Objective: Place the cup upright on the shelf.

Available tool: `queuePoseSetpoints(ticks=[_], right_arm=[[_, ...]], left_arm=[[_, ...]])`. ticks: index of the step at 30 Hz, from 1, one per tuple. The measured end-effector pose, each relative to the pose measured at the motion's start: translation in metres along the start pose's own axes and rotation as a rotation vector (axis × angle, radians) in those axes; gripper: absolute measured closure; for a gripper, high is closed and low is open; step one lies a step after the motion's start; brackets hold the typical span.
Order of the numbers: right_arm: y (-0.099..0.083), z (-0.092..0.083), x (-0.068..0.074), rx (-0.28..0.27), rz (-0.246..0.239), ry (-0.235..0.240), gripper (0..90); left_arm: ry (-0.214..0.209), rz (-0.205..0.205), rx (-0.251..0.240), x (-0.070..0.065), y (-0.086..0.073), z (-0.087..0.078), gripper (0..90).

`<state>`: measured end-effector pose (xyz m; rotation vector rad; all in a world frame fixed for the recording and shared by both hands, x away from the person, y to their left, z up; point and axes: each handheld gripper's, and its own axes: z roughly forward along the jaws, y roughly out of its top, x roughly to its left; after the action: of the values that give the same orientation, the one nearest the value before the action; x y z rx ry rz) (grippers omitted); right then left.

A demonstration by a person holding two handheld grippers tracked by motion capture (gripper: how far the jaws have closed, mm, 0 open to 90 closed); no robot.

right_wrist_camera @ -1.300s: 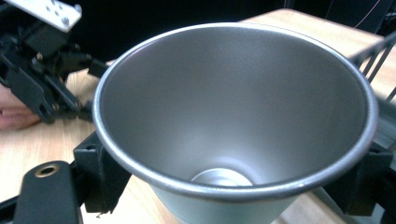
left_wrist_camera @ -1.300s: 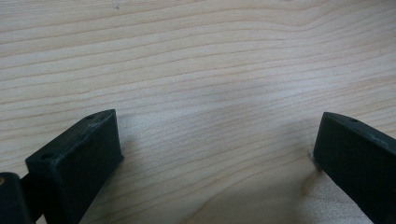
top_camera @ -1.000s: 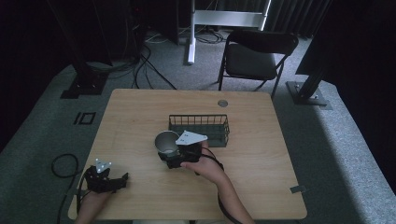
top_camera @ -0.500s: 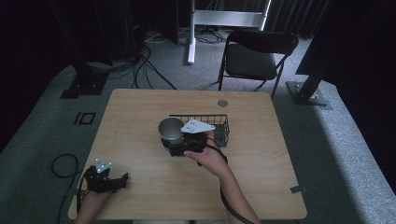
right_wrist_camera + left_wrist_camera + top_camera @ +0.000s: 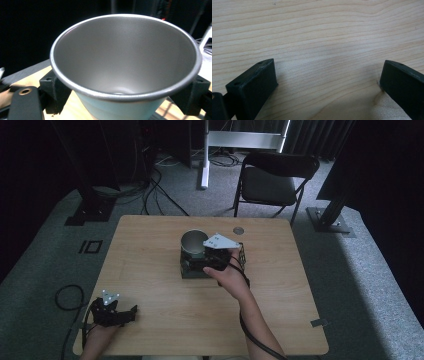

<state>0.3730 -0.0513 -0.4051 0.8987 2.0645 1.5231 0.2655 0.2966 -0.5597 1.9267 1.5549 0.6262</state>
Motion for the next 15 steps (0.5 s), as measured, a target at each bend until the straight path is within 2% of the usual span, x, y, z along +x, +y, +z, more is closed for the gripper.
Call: queuePoseSetpoints(ticks=[6, 9, 15], right_arm=[[0.002, -0.003, -0.016, -0.014, 0.021, -0.081, 14.8], [-0.001, -0.003, -0.023, -0.006, 0.010, -0.120, 14.8], [-0.008, -0.003, -0.040, 0.002, 0.035, -0.181, 14.8]], left_arm=[[0.000, 0.001, 0.001, 0.000, 0.000, 0.000, 1.4], [0.000, 0.001, 0.001, 0.000, 0.000, 0.000, 1.4], [0.000, 0.001, 0.000, 0.000, 0.000, 0.000, 1.4]])
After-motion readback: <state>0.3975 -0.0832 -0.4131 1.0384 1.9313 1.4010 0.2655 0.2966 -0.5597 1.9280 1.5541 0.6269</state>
